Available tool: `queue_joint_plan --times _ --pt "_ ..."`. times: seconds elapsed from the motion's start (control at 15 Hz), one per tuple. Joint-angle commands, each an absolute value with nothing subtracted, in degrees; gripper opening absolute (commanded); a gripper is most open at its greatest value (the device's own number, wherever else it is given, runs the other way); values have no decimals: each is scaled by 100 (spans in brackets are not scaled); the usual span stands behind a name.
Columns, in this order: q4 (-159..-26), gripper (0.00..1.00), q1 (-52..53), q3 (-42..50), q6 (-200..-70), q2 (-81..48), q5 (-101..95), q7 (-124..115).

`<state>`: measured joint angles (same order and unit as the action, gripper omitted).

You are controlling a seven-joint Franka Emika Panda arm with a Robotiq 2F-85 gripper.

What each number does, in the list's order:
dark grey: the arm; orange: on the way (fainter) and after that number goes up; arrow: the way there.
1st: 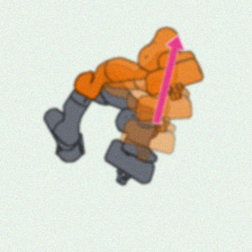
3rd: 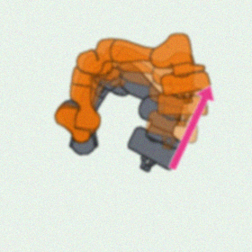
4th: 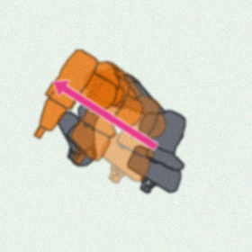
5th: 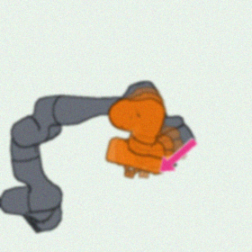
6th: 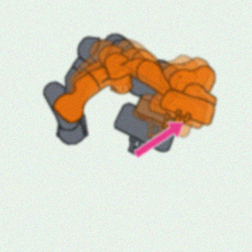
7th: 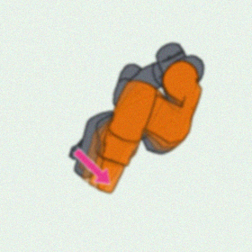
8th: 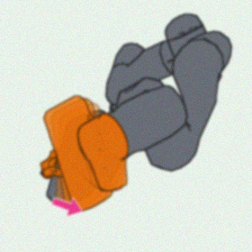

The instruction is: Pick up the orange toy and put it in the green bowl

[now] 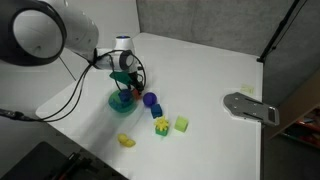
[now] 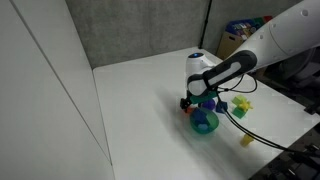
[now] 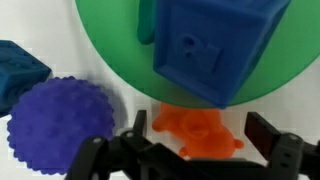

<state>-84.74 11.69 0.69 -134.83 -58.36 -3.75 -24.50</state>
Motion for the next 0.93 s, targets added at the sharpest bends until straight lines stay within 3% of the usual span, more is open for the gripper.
queue_joint_plan --times 0.0,0.2,0.27,0.33,0.47,0.67,0.87 --pt "-8057 100 1215 146 -13259 -6165 -259 -2317" --pt "-7925 100 1237 157 -13183 -6312 -272 -2321" --pt "-7885 94 1242 158 -13164 -6342 -277 -2312" --pt "-7861 72 1258 156 -13145 -6347 -277 -2324" --pt "-7829 68 1291 153 -13148 -6316 -286 -2334" --pt "-7841 43 1327 147 -13196 -6093 -271 -2369" --pt "-7852 33 1377 178 -13189 -5773 -289 -2422"
